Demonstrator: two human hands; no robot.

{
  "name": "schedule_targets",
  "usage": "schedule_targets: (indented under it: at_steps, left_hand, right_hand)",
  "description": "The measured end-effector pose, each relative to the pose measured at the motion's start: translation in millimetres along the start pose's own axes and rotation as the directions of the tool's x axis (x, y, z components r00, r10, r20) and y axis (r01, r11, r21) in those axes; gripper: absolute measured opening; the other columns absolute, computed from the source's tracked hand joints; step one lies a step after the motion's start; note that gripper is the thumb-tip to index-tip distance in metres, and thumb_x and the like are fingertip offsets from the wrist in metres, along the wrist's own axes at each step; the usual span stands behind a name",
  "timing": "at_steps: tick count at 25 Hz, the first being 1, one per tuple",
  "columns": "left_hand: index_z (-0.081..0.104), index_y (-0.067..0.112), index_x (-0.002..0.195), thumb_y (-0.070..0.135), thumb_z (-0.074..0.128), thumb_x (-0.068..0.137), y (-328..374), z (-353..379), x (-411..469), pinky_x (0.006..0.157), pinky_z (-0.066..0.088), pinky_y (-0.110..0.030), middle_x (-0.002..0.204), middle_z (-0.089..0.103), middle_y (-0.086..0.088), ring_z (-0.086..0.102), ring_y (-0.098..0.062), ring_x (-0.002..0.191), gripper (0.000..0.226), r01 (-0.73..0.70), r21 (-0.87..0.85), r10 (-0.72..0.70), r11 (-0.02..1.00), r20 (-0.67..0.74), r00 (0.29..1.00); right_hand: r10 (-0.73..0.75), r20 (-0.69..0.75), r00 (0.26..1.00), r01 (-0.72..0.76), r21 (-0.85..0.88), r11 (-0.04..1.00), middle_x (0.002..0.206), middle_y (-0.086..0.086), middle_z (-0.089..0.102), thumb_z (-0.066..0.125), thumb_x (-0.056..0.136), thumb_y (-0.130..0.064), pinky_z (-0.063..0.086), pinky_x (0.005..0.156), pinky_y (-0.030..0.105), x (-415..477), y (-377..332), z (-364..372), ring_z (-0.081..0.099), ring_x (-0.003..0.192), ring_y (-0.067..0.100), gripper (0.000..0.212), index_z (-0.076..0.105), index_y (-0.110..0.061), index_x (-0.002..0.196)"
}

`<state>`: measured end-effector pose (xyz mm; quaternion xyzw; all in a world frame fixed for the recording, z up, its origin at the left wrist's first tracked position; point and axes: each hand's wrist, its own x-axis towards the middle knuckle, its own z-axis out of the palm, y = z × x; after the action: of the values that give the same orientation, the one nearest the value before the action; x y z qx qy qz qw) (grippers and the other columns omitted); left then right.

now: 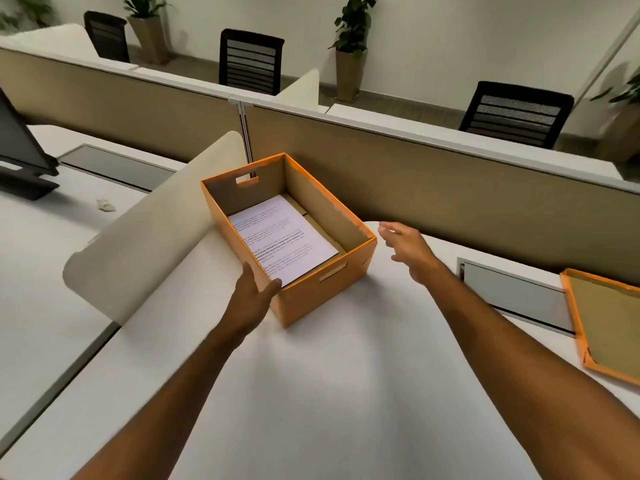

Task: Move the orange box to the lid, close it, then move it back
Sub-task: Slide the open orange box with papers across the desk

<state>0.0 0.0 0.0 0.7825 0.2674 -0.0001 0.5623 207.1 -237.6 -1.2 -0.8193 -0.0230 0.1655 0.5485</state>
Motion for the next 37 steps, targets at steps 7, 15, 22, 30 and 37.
schedule_targets:
  at_steps: [7, 15, 22, 30, 37]
  left_hand:
    - [0.021, 0.029, 0.153, 0.017, 0.054, 0.098, -1.1, -0.5, 12.4, 0.109, 0.039, -0.055, 0.129, 0.056, -0.002, 0.049, -0.03, 0.126, 0.065, 0.164, -0.348, -0.132, 0.923, 0.114, 0.985]
    - [0.043, 0.04, 0.123, 0.01, 0.057, 0.095, -0.8, 0.1, 18.1, 0.084, 0.056, -0.046, 0.115, 0.068, -0.009, 0.065, -0.031, 0.105, 0.043, 0.126, -0.356, -0.103, 0.926, 0.084, 0.991]
    - [0.037, 0.029, 0.147, 0.009, 0.058, 0.094, -9.4, -10.5, 0.0, 0.073, 0.059, -0.038, 0.112, 0.072, -0.009, 0.068, -0.035, 0.104, 0.061, 0.111, -0.315, -0.072, 0.942, 0.133, 0.989]
    - [0.04, 0.029, 0.146, 0.008, 0.065, 0.09, -10.2, -20.3, -37.6, 0.078, 0.06, -0.045, 0.099, 0.077, -0.006, 0.073, -0.028, 0.094, 0.065, 0.059, -0.239, 0.007, 0.969, 0.263, 0.965]
    - [0.038, 0.024, 0.148, 0.006, 0.07, 0.085, -9.2, 1.1, -80.7, 0.075, 0.061, -0.043, 0.114, 0.072, -0.011, 0.072, -0.028, 0.1, 0.074, 0.026, -0.176, 0.044, 0.984, 0.384, 0.922]
  right_hand:
    - [0.173, 0.093, 0.981, -0.178, 0.054, 0.982, 0.125, 0.01, 0.062, 0.049, 0.1, -0.04, 0.051, 0.092, 0.049, 29.2, 5.8, 10.9, 0.058, 0.115, 0.033, 0.039, 0.065, -0.011, 0.121]
    - [0.147, 0.085, 0.986, -0.158, 0.141, 0.977, 0.107, 0.02, 0.062, 0.057, 0.098, -0.024, 0.056, 0.088, 0.054, 31.0, 8.8, 17.2, 0.063, 0.107, 0.042, 0.03, 0.067, -0.002, 0.118]
    - [0.158, 0.089, 0.984, -0.17, 0.161, 0.972, 0.098, 0.016, 0.061, 0.06, 0.096, -0.032, 0.058, 0.084, 0.058, -13.9, 7.9, 0.7, 0.063, 0.099, 0.04, 0.033, 0.068, -0.004, 0.11]
    - [0.218, 0.056, 0.974, -0.224, 0.172, 0.959, 0.103, 0.006, 0.062, 0.056, 0.095, -0.046, 0.05, 0.09, 0.06, -108.1, 24.8, -29.6, 0.059, 0.104, 0.028, 0.038, 0.066, -0.017, 0.117]
    - [0.207, 0.022, 0.978, -0.204, 0.289, 0.935, 0.115, 0.009, 0.068, 0.056, 0.098, -0.038, 0.053, 0.087, 0.064, -197.6, 66.1, -69.9, 0.064, 0.109, 0.033, 0.033, 0.062, -0.016, 0.122]
